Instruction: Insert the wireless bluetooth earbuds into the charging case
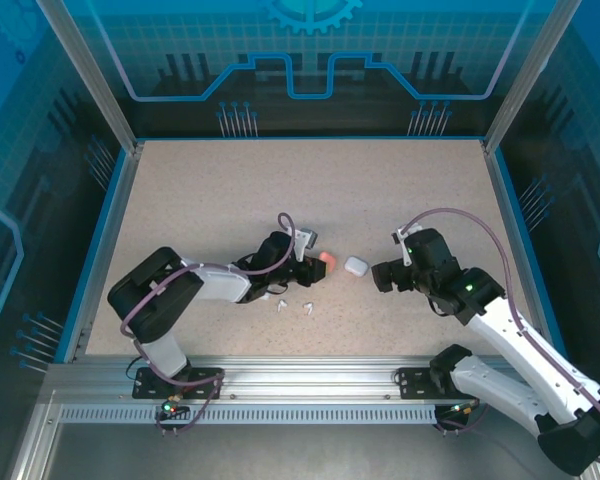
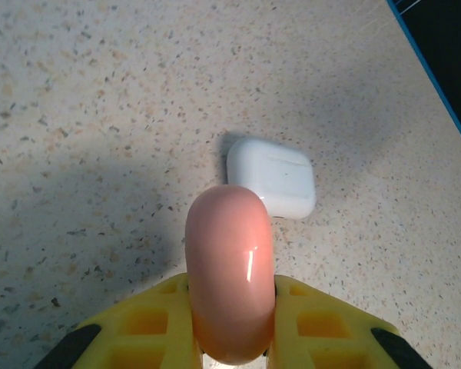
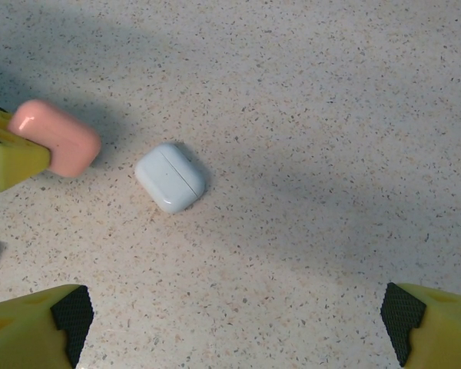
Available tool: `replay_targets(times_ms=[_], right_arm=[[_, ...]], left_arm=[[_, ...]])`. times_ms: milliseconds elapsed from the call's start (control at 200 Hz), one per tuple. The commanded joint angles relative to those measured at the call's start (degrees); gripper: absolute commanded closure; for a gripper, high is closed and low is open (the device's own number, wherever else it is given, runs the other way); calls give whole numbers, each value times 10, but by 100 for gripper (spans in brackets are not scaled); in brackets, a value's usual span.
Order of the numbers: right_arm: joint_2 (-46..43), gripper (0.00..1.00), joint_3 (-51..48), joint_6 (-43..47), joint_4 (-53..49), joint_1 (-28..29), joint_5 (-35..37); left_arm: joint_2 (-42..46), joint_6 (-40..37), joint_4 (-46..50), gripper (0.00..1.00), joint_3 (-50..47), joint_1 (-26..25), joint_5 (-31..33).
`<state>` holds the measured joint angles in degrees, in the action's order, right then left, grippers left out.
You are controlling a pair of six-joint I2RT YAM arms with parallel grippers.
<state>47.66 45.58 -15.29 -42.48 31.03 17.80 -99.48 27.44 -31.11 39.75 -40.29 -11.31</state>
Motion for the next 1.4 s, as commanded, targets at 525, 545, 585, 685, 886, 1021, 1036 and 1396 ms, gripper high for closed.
replay_targets(times_ms=[525,545,585,685,886,1021,1036,1396], right_arm=[[-24,0,2,8,-27,-11,-10],[-23,0,3,11,-27,-11,-16],[-22,0,6,15,-25,-11,-30],[-16,1,8,28,-15,-11,-70],[44,5,26,37,3,-5,-131],[104,7,42,34,27,26,-135],[112,7,44,34,28,32,-132],[371,6,181,60,81,189,-86]], left_arm=[[1,-4,73,37,16,14,50],[7,-9,81,35,15,15,56],[21,-19,94,33,11,17,68],[71,-40,112,30,-6,21,93],[224,-79,162,20,-42,35,148],[345,-98,196,11,-72,48,194],[360,-100,198,10,-76,50,198],[704,-87,315,1,-135,119,263]])
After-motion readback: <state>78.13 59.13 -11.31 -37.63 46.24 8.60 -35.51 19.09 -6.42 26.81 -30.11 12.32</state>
